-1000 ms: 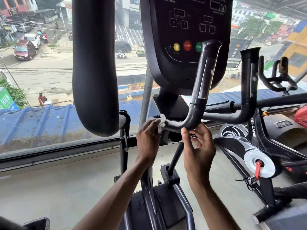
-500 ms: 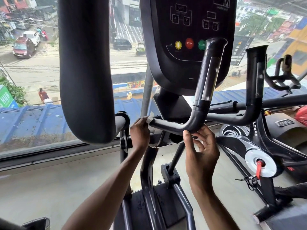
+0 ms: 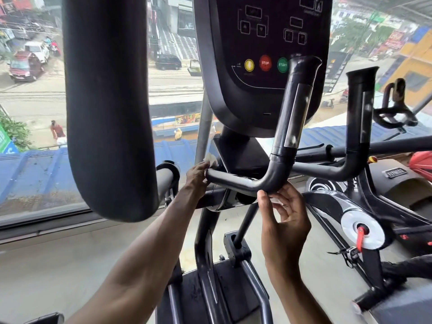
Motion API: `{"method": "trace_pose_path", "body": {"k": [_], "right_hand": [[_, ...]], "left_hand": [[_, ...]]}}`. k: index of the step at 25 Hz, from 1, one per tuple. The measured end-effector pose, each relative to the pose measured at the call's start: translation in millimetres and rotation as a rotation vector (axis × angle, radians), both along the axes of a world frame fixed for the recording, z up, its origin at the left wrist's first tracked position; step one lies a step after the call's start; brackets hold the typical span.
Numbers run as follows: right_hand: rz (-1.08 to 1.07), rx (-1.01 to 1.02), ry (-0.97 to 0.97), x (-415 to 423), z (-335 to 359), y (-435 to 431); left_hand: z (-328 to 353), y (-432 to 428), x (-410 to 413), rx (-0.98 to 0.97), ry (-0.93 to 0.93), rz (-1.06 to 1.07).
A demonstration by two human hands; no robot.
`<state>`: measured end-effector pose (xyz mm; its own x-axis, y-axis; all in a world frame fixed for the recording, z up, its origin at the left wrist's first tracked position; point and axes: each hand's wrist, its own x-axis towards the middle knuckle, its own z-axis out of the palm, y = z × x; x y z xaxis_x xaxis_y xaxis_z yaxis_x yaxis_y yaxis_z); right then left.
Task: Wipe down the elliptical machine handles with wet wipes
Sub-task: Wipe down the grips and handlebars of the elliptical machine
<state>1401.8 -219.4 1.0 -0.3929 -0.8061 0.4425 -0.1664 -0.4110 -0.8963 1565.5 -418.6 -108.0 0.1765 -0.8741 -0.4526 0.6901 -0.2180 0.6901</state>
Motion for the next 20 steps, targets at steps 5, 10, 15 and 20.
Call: {"method": "trace_pose_path", "body": {"k": [5, 10, 15, 20], "right_hand": [[0.006, -0.006, -0.014, 0.1, 0.2, 1.3], [0.021, -0.025, -0.024, 1.0, 1.9, 2.4], [0.029, -0.031, -0.045, 1.8, 2.5, 3.7], [0.024, -0.035, -0.039, 1.6, -0.5, 1.6]], "left_hand": [[26.1, 22.4, -3.3, -0.134, -0.343, -0.08], [30.4, 50.3, 1.1, -0.282, -0.647, 0.026], [47.6, 88.5, -12.8, -0.31, -0.977, 0.059], [76.5, 136.3, -24.7, -0.582, -1.172, 0.113]]}}
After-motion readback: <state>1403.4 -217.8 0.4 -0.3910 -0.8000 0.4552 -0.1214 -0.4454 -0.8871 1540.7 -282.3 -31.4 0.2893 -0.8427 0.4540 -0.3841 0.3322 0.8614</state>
